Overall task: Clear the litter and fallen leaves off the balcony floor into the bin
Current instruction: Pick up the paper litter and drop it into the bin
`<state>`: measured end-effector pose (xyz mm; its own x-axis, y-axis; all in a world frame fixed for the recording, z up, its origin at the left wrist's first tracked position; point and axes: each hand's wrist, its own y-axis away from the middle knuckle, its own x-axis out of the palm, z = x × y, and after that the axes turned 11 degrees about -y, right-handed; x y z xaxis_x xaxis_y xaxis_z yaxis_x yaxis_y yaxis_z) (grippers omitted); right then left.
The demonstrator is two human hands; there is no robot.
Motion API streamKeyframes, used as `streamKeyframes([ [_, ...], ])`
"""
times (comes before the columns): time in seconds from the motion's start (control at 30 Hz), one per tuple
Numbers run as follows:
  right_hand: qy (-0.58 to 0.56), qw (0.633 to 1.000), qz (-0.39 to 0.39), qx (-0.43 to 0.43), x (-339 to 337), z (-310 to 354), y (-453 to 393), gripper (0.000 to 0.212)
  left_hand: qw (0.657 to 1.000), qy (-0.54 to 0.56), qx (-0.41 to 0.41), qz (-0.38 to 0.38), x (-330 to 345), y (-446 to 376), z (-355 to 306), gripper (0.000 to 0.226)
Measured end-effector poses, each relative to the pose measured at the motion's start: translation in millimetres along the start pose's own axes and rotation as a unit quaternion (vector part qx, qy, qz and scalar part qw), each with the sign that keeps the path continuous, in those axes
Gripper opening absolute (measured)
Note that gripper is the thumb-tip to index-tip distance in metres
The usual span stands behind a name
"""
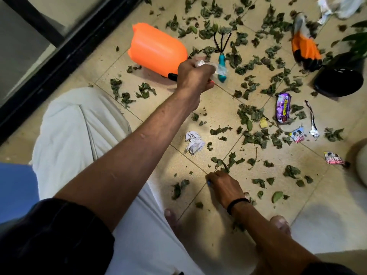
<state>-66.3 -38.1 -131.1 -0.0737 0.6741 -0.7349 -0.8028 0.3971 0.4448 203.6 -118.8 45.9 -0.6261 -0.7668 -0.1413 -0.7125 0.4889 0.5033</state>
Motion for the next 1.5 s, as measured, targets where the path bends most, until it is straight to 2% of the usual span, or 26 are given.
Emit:
streamKeyframes([
  [0.1, -0.020, 1.000, -0.023, 0.006, 1, 3, -4, 0.025, 0.999, 0.013, -0.036, -0.016, -1, 1, -4, 0.020],
  [0.17, -0.082, 0.994, -0.075, 0.024, -8, 10, -16, 0.017, 0.998, 0.007, -0.060, -0.001, -1, 3, -5, 0.018],
  [0.27, -0.232, 0.955, -0.177, 0.055, -36, 26, -43, 0.017, 0.996, 0.021, -0.089, 0.019, -2, 5, 0, 0.019],
  [0.33, -0.286, 0.932, -0.216, 0.055, -55, 37, -59, 0.013, 0.994, 0.048, -0.102, 0.012, -2, 0, 3, 0.025],
  [0.43, -0.345, 0.918, -0.187, 0.062, -72, 50, -79, 0.012, 0.991, 0.075, -0.111, -0.001, -5, -2, 1, 0.037],
  [0.63, -0.265, 0.958, -0.094, 0.053, -48, 64, -109, 0.038, 0.992, 0.074, -0.098, -0.013, -8, 1, 8, 0.042],
  [0.8, -0.102, 0.989, -0.100, 0.028, -25, 62, -116, 0.020, 0.986, 0.071, -0.149, 0.013, -8, 4, 12, 0.031],
  [0.9, -0.110, 0.987, -0.114, 0.040, -29, 56, -120, 0.024, 0.985, 0.087, -0.149, 0.005, -10, 5, 9, 0.030],
  [0.97, -0.196, 0.966, -0.155, 0.067, -39, 49, -120, 0.029, 0.981, 0.118, -0.154, -0.024, -12, 4, 5, 0.031],
  [1.07, -0.378, 0.887, -0.200, 0.174, -58, 35, -115, 0.026, 0.979, 0.098, -0.168, -0.059, -14, 0, 2, 0.029],
  [1.13, -0.467, 0.832, -0.225, 0.198, -76, 27, -112, 0.020, 0.981, 0.057, -0.177, -0.060, -14, 1, 3, 0.023],
  [1.2, -0.557, 0.767, -0.249, 0.196, -101, 22, -107, 0.013, 0.983, 0.033, -0.178, -0.040, -12, 4, 2, 0.018],
  [1.23, -0.603, 0.731, -0.257, 0.190, -118, 21, -104, 0.009, 0.983, 0.023, -0.178, -0.020, -10, 5, 2, 0.026],
  [1.33, -0.743, 0.604, -0.266, 0.113, -173, 28, -94, 0.021, 0.981, -0.035, -0.185, 0.048, 1, 10, 3, 0.057],
  [1.37, -0.763, 0.586, -0.260, 0.079, -186, 33, -92, 0.021, 0.978, -0.059, -0.182, 0.081, 5, 13, 4, 0.064],
  [1.4, -0.760, 0.595, -0.257, 0.053, -197, 39, -90, 0.019, 0.974, -0.072, -0.179, 0.122, 12, 15, 5, 0.069],
  [1.43, -0.740, 0.622, -0.254, 0.037, -206, 45, -87, 0.015, 0.968, -0.071, -0.180, 0.161, 18, 16, 5, 0.072],
  [1.5, -0.656, 0.708, -0.259, 0.035, -215, 52, -82, 0.010, 0.956, -0.038, -0.188, 0.223, 29, 17, 4, 0.066],
])
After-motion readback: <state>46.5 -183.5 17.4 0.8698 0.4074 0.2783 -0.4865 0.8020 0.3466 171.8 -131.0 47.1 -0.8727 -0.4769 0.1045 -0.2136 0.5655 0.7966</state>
